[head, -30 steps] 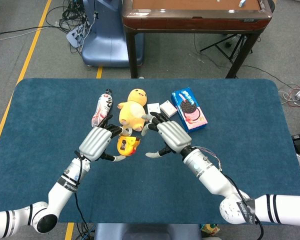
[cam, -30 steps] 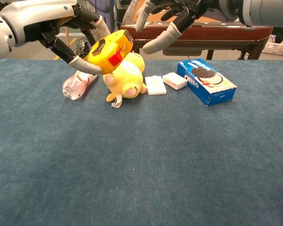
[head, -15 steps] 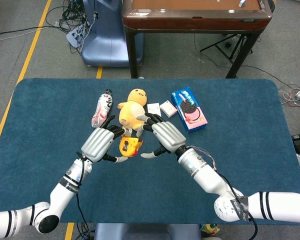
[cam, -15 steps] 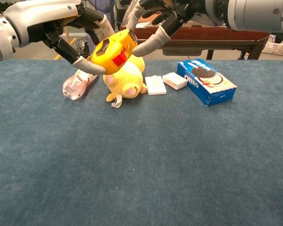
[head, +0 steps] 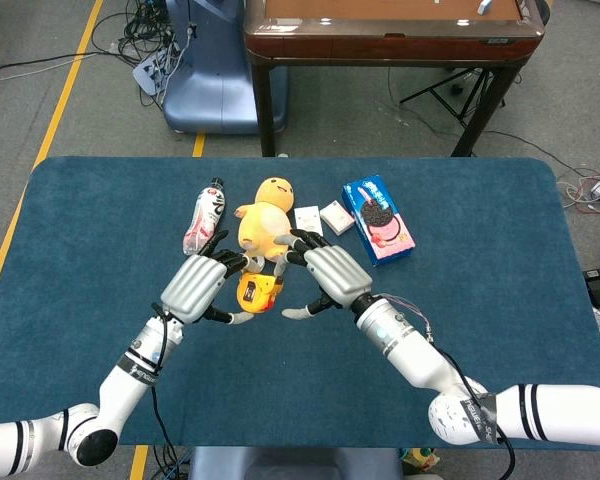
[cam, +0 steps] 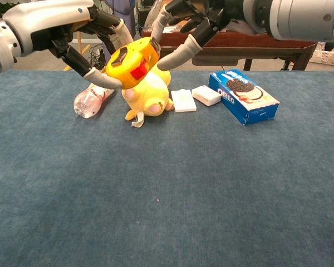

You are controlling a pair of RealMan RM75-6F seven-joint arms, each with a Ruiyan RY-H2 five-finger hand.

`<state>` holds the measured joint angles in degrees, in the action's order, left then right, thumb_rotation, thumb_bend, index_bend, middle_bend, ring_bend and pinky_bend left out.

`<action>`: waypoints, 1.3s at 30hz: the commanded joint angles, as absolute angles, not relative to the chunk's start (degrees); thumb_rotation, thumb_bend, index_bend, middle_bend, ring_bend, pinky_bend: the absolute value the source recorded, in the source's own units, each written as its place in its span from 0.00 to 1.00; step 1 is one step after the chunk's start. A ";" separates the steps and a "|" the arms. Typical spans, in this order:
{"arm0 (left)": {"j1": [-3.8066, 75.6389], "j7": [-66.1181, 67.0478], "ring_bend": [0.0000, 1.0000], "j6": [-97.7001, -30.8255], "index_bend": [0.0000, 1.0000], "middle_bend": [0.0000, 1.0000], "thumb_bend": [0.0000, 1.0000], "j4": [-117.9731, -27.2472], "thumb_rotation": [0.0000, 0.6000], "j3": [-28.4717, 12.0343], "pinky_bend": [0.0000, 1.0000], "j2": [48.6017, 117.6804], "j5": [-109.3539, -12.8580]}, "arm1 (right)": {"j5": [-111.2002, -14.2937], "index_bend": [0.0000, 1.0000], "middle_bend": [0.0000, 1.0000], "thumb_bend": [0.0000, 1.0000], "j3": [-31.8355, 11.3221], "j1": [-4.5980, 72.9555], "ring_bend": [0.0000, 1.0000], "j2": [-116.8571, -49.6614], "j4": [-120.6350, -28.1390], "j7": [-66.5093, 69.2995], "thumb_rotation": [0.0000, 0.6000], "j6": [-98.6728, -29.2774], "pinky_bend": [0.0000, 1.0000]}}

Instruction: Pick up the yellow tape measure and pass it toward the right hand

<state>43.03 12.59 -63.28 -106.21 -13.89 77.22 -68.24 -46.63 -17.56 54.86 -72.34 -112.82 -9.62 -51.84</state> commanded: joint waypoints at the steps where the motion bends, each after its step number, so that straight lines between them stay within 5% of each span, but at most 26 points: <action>1: 42.96 12.40 0.31 -63.27 0.51 0.52 0.14 -106.12 1.00 -13.86 0.02 77.19 -68.25 | -46.48 0.48 0.16 0.20 -17.45 54.91 0.00 -72.31 -112.62 -9.51 1.00 -51.76 0.02; 20: 42.52 11.34 0.31 -62.89 0.51 0.52 0.14 -104.81 1.00 -13.35 0.02 77.07 -68.63 | -46.27 0.55 0.22 0.29 -17.00 55.32 0.00 -72.90 -111.06 -8.54 1.00 -51.53 0.02; 32: 42.47 10.94 0.31 -62.71 0.51 0.52 0.14 -104.34 1.00 -13.30 0.02 77.11 -68.98 | -46.29 0.58 0.24 0.53 -16.78 55.45 0.00 -73.16 -110.55 -8.48 1.00 -51.70 0.02; 39: 42.15 10.69 0.31 -62.55 0.51 0.52 0.14 -103.87 1.00 -12.85 0.02 76.82 -69.22 | -47.14 0.61 0.26 0.55 -16.54 54.50 0.01 -72.21 -110.98 -7.72 1.00 -52.08 0.02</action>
